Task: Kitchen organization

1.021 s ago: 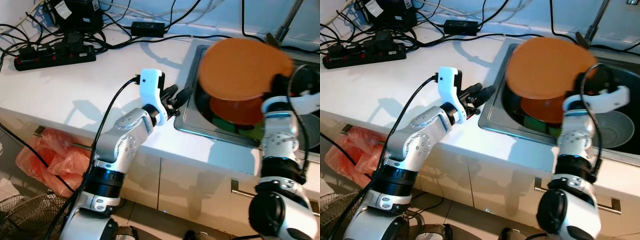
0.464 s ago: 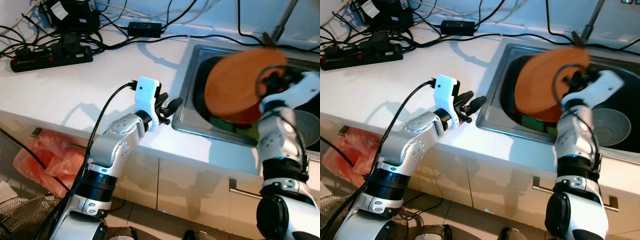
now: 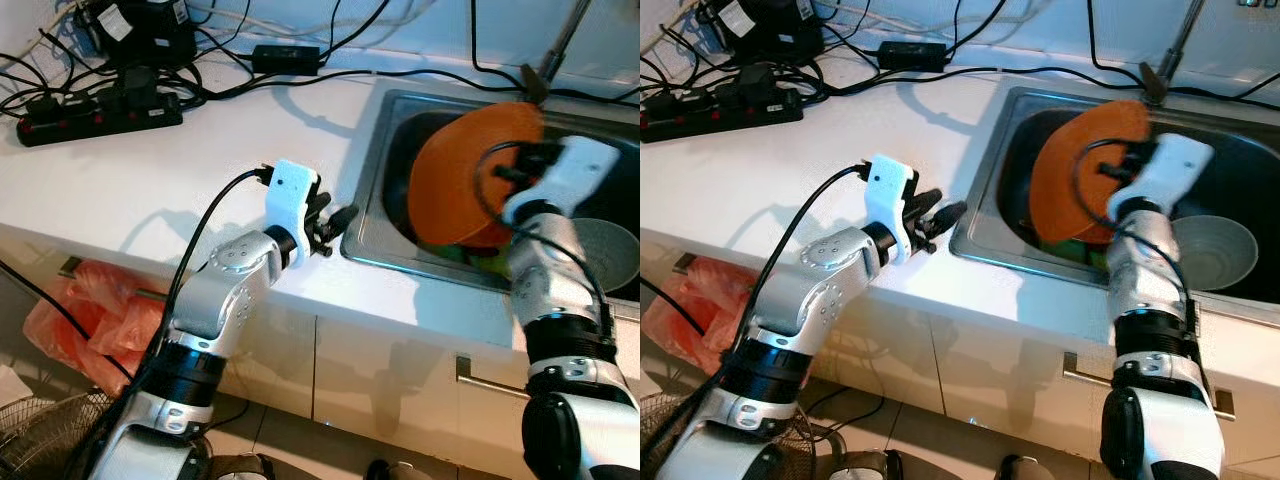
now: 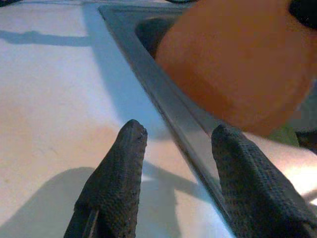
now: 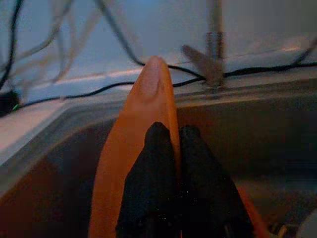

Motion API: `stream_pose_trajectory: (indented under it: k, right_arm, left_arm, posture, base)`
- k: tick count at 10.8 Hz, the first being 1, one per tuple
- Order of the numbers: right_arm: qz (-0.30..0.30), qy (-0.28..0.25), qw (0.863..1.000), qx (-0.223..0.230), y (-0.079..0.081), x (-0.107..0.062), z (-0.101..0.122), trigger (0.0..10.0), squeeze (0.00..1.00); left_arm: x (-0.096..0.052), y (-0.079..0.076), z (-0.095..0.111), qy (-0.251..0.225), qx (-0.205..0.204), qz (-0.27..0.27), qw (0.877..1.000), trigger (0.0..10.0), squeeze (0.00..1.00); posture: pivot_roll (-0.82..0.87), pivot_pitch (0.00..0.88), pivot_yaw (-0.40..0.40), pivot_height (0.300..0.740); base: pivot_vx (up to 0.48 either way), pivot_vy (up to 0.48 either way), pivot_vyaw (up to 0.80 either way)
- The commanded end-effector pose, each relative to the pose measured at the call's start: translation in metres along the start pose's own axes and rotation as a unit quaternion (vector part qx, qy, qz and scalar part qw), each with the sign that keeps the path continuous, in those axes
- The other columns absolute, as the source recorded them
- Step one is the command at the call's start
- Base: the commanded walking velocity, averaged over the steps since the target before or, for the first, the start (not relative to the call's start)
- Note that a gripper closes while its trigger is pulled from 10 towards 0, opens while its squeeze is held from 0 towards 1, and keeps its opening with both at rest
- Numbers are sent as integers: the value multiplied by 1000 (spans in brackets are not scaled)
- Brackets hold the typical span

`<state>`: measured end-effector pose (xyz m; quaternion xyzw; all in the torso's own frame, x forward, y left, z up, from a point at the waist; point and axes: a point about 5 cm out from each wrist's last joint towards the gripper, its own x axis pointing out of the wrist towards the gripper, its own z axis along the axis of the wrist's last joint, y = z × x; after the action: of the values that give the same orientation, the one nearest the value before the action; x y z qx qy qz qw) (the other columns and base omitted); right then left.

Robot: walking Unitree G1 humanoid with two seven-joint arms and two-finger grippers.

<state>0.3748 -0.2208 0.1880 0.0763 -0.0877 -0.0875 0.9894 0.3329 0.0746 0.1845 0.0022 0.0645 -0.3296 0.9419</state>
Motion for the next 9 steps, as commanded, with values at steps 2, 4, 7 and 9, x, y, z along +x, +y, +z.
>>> stream_pose_trajectory:
  k: [2, 4, 7, 9]
  right_arm:
    - [19, 7, 999, -35, 4, -1, -3, 10000, 0]
    - [30, 17, 999, -41, 10, -1, -7, 10000, 0]
    - [51, 37, 997, -51, 16, -3, -17, 10000, 0]
    - [57, 43, 996, -50, 18, -4, -20, 10000, 1000]
  left_arm:
    - [-3, -4, -6, 15, 26, -15, 999, 10000, 0]
    - [-4, -6, -7, 14, 27, -22, 999, 10000, 0]
    - [-4, -8, -9, 17, 28, -22, 999, 10000, 0]
    - [-4, -8, -9, 17, 28, -22, 999, 10000, 0]
  posture:
    - [67, 94, -16, 740]
    - [68, 91, -18, 740]
    - [70, 93, -21, 740]
    - [70, 93, -21, 740]
  base:
    - [0, 0, 0]
    - [0, 0, 0]
    - [0, 0, 0]
    - [0, 0, 0]
